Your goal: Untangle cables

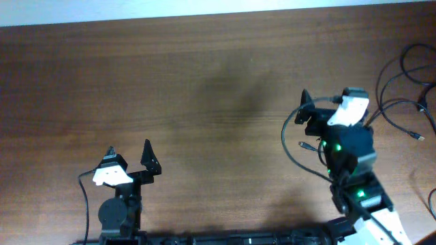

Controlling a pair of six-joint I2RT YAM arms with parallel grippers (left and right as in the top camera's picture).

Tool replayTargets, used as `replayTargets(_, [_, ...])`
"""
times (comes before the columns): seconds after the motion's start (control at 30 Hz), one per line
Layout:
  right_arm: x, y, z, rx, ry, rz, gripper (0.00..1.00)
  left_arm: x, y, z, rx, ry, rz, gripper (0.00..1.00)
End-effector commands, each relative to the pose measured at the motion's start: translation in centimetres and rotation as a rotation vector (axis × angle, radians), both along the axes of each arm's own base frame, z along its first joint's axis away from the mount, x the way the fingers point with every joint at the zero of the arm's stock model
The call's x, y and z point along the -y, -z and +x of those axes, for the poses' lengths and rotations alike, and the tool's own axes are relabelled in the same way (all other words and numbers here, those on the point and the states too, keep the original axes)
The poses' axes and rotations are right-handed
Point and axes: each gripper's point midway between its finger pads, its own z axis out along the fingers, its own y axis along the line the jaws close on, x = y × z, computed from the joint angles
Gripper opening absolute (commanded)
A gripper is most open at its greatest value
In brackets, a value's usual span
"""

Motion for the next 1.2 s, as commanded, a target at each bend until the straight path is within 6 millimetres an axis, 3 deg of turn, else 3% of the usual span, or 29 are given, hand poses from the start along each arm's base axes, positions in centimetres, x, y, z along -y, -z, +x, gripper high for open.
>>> replayTargets(0.0, [0.5,0.9,-1.2,0.071,0.012,0.024,0.99,-0.1,0.0,0.0,-0.001,-0.002,0.016,0.99])
replayTargets(0.4, [1.4,4.6,-4.8,0.233,0.013,0.063,0.99,-0.1,0.0,0.0,-0.001,-0.002,0.016,0.99])
replayTargets(0.6, [1.9,4.2,-5.7,0.249,0.029,0.065,0.99,-0.1,0.0,0.0,-0.001,-0.002,0.016,0.99])
replayTargets(0.8, [3.2,8.5,-6.6,0.083,0.070,0.024,0.99,-0.1,0.0,0.0,-0.001,-0.002,0.016,0.99])
replayTargets(0.93, [3.7,7.8,-6.9,0.108,0.070,-0.026,0.99,-0.1,0.0,0.0,-0.001,-0.002,0.016,0.99])
replayTargets(1.17, [1.9,7.8,-6.8,0.106,-0.079,-0.195,0.99,-0.1,0.0,0.0,-0.001,-0.002,0.016,0.99])
